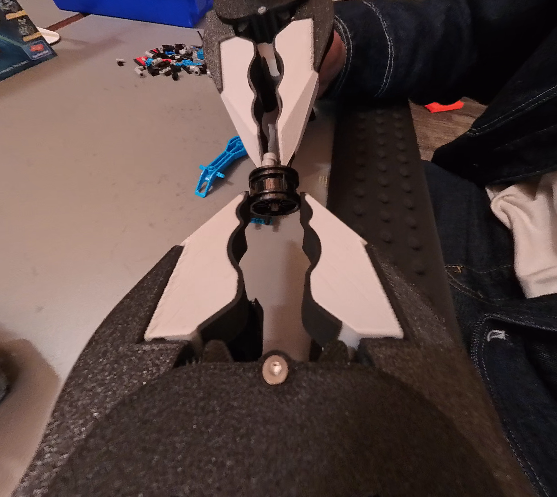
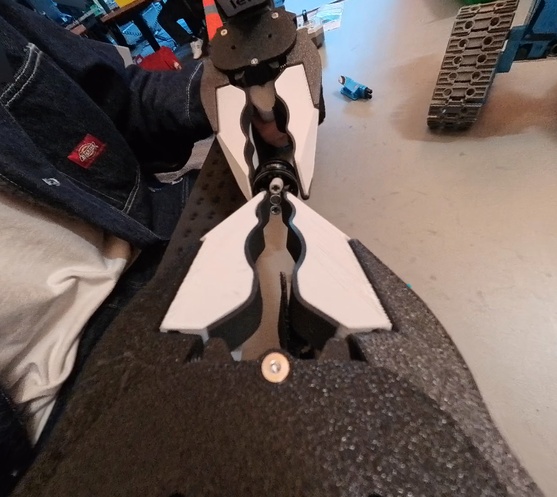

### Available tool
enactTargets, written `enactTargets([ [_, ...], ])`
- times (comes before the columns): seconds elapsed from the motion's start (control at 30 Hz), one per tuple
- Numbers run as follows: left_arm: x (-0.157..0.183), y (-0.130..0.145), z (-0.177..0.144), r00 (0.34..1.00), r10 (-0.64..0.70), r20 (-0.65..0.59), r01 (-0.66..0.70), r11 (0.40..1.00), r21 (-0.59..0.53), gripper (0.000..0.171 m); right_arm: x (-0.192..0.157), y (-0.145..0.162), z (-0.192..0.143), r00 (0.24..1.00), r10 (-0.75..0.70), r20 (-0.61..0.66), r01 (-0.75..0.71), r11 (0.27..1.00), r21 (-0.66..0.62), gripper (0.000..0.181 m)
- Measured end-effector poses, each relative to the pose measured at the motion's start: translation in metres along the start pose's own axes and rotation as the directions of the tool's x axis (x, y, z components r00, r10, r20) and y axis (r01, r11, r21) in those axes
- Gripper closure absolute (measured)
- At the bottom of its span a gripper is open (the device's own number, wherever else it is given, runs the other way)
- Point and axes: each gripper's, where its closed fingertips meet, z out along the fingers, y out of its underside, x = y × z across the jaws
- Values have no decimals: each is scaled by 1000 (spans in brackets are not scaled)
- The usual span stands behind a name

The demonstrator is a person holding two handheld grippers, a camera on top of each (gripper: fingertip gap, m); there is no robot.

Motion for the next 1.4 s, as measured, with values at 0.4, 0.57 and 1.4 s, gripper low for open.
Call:
enactTargets([
  [0.4,-1,6,3,998,-50,-29,49,999,-22,140,10,22,8,986,-122,-110,107,986,-130,170],
  [0.57,-8,12,8,999,-9,37,12,998,-68,140,21,28,2,959,-193,-208,156,970,-185,166],
  [1.4,-67,16,-6,901,54,430,-4,993,-116,139,45,17,-33,840,70,-537,-42,997,64,148],
])
